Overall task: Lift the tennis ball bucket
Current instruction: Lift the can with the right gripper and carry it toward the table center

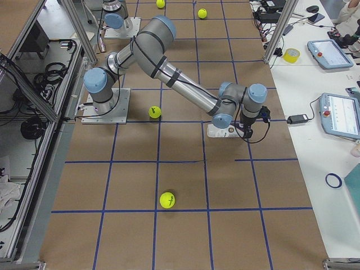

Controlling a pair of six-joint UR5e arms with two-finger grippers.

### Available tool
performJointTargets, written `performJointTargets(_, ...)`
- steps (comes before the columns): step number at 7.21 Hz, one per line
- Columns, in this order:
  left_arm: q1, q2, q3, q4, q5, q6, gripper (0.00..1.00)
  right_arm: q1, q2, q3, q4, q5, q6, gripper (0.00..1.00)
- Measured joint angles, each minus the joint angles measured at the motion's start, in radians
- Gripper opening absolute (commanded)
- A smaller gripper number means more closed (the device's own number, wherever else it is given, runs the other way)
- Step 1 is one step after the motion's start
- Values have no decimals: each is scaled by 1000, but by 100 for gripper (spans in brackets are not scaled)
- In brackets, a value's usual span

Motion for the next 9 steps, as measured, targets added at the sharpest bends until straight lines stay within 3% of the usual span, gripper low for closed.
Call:
performJointTargets(3,0,0,1,0,0,-1,100,3,-33,1,12,12,-9,51)
performJointTargets(5,2,0,1,0,0,-2,100,21,-75,3,23,34,-36,50)
performJointTargets(7,4,0,1,0,0,-1,100,101,-151,3,95,50,-68,41)
performJointTargets(8,5,0,1,0,0,-1,100,159,-177,6,108,53,-97,28)
performJointTargets(9,6,0,1,0,0,-1,100,218,-188,14,108,54,-156,29)
